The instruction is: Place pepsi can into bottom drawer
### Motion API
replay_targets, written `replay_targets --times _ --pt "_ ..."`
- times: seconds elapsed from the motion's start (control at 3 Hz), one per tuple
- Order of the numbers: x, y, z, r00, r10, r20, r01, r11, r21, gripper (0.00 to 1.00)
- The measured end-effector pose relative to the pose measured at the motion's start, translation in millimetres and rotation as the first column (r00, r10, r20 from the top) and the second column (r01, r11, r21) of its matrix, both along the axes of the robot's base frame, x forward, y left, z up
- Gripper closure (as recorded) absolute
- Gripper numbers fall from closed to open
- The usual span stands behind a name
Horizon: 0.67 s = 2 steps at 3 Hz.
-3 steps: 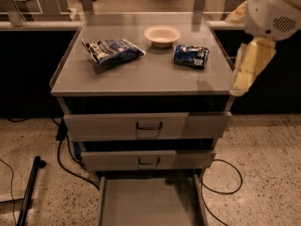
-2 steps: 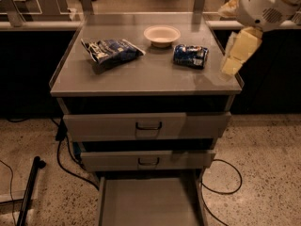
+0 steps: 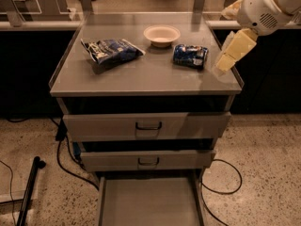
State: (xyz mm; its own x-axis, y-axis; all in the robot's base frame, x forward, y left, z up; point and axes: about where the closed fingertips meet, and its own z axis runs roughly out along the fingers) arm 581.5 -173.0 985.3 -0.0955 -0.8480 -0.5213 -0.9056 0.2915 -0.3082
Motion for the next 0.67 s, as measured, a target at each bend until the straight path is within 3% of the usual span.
replay_targets --times 0.33,0.67 --pt "-0.1 0.1 0.0 1.0000 0.000 0.000 0.000 1.000 0.000 0.00" --pt "12.1 -3.0 3.8 0.9968 -0.060 0.053 0.059 0.998 0.026 0.00"
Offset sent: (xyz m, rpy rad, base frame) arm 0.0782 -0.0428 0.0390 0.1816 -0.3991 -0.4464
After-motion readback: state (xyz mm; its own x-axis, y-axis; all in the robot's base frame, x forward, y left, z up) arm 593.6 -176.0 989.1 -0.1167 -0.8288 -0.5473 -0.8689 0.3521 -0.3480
